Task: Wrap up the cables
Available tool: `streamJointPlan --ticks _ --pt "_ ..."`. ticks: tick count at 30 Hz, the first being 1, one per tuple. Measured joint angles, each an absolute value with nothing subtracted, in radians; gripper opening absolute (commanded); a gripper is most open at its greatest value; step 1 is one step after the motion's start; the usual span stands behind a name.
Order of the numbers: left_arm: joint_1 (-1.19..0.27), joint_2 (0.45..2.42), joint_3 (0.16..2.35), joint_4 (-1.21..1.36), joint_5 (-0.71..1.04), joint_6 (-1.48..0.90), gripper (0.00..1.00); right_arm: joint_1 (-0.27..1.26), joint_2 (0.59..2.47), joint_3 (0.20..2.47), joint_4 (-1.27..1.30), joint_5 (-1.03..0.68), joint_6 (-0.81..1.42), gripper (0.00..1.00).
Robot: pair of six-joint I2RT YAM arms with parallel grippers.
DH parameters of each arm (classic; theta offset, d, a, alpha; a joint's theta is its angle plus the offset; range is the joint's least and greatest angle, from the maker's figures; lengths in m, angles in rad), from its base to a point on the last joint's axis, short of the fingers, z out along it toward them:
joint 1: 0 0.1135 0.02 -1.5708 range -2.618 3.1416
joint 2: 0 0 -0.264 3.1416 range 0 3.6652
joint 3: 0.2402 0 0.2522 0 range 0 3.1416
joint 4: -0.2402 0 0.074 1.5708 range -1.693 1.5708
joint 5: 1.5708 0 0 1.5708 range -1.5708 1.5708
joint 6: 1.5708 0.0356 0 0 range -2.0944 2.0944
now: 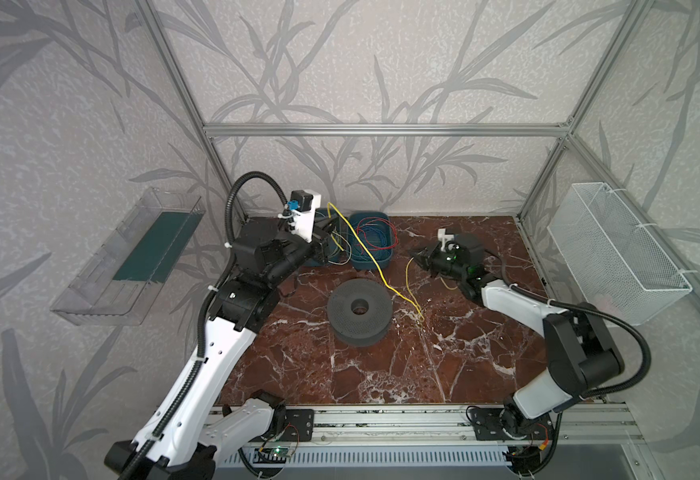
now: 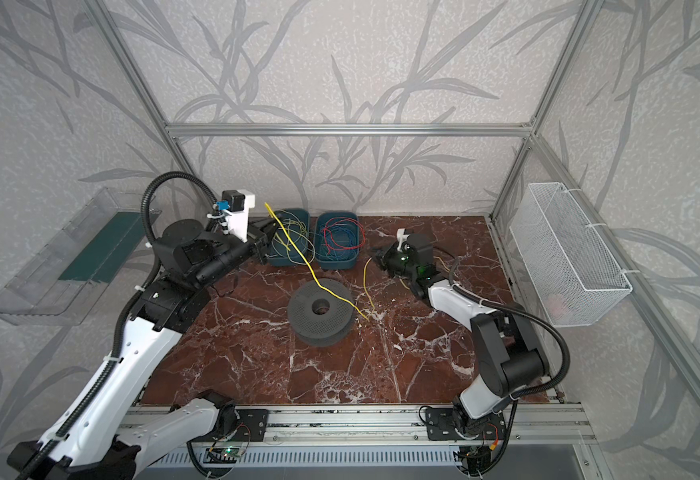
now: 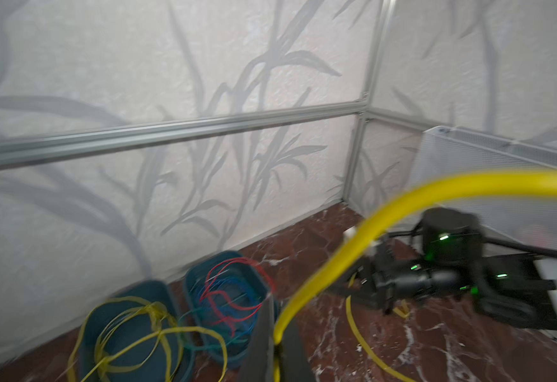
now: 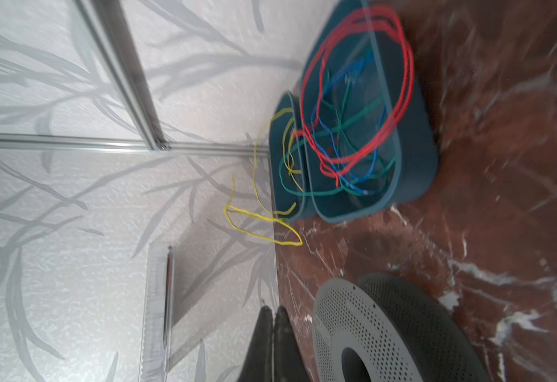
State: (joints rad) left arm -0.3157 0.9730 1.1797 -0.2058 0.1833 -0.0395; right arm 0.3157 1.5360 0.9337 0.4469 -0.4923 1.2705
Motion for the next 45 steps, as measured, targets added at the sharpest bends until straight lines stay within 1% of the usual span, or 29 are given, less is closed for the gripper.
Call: streamJointPlan --ticks 2,5,9,11,18,23,27,28,29,30,31,33,35,37,38,40,42,43,45 --pt "-0.242 0.907 1.116 -0.255 0.042 -0.079 0.0 0.282 1.482 0.934 0.429 -0.471 1.253 0.0" --pt "-0.033 0.854 1.058 -0.329 -0.099 -0.186 0.0 0.244 1.456 0.919 0.429 -0.461 1.249 0.0" --pt "0.263 0.854 1.003 -0.416 -0.13 -0.352 0.0 0.175 1.453 0.857 0.413 -0.452 1.256 0.0" --pt "0.331 0.875 0.997 -0.453 -0.131 -0.419 0.0 0.136 1.449 0.834 0.398 -0.452 1.256 0.0" --pt "0.383 0.862 0.999 -0.524 -0.139 -0.543 0.0 0.022 1.406 0.786 0.391 -0.464 1.255 0.0" --pt "0.384 0.847 1.04 -0.55 -0.152 -0.551 0.0 -0.02 1.473 0.776 0.45 -0.517 1.272 0.0" --pt "0.384 0.814 1.013 -0.56 -0.142 -0.55 0.0 -0.047 1.521 0.757 0.466 -0.548 1.285 0.0" --pt "0.384 0.808 0.997 -0.558 -0.131 -0.55 0.07 -0.046 1.524 0.757 0.466 -0.552 1.285 0.0" --pt "0.385 0.807 0.974 -0.553 -0.1 -0.542 0.21 -0.041 1.523 0.758 0.464 -0.551 1.279 0.0" --pt "0.387 0.807 0.95 -0.549 -0.065 -0.533 0.31 -0.035 1.52 0.763 0.456 -0.55 1.266 0.0" --pt "0.388 0.81 0.93 -0.545 -0.029 -0.532 0.38 -0.029 1.518 0.773 0.44 -0.547 1.255 0.0" --pt "0.389 0.821 0.885 -0.542 0.041 -0.524 0.57 -0.01 1.505 0.8 0.401 -0.532 1.22 0.0" --pt "0.389 0.823 0.844 -0.55 0.1 -0.517 0.66 0.014 1.488 0.83 0.363 -0.519 1.187 0.0" --pt "0.387 0.812 0.822 -0.561 0.141 -0.51 0.7 0.038 1.47 0.857 0.335 -0.504 1.153 0.0" --pt "0.385 0.802 0.817 -0.57 0.155 -0.506 0.75 0.054 1.462 0.87 0.322 -0.496 1.137 0.0" --pt "0.377 0.768 0.812 -0.581 0.165 -0.495 0.9 0.083 1.45 0.888 0.297 -0.478 1.104 0.0" --pt "0.368 0.723 0.803 -0.588 0.158 -0.488 0.95 0.111 1.441 0.904 0.26 -0.454 1.068 0.0" --pt "0.367 0.707 0.795 -0.591 0.151 -0.482 0.99 0.119 1.438 0.907 0.249 -0.444 1.055 0.0" --pt "0.366 0.674 0.765 -0.592 0.15 -0.475 0.99 0.126 1.436 0.925 0.205 -0.422 1.028 0.0"
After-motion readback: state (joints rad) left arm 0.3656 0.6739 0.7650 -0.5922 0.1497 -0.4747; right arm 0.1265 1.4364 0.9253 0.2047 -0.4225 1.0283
